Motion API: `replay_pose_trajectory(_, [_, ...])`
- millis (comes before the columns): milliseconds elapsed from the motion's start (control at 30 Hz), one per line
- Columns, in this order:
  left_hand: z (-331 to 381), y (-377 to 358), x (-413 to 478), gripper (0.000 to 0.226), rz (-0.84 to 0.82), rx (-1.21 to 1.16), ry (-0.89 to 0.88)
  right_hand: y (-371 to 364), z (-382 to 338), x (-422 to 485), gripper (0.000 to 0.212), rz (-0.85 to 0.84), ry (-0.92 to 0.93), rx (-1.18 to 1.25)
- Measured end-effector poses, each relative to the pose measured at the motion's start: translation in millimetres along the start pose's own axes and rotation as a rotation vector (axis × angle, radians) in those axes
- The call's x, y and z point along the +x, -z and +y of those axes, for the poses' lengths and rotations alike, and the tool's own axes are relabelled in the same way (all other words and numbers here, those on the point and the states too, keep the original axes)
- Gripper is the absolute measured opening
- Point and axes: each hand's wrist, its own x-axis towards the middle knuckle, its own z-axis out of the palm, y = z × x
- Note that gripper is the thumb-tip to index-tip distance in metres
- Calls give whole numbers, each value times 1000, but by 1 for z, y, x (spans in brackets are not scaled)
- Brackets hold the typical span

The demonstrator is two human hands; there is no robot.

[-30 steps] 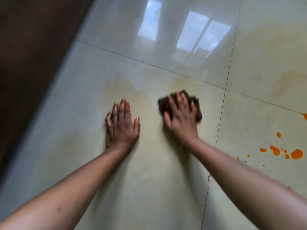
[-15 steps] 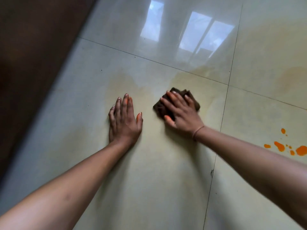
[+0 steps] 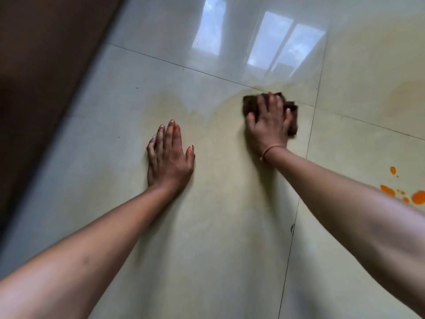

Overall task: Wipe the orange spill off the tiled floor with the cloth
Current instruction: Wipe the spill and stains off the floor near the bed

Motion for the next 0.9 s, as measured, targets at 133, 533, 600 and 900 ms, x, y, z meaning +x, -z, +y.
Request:
replay_pose_trajectory(133, [1, 3, 1, 68, -24, -7, 10, -6, 25, -120, 64, -108, 567, -24])
replay_pose_trajectory(533, [41, 18, -12, 65, -129, -9, -126, 1, 82, -173, 67, -81, 411, -40])
replay_pose_trajectory(600, [70, 11, -18, 65, -171, -39, -237, 8, 86, -143, 74, -51, 187, -23])
replay_pose_trajectory(900, [98, -18, -23, 67, -150, 26, -227, -2, 105, -231, 66, -3, 142, 21])
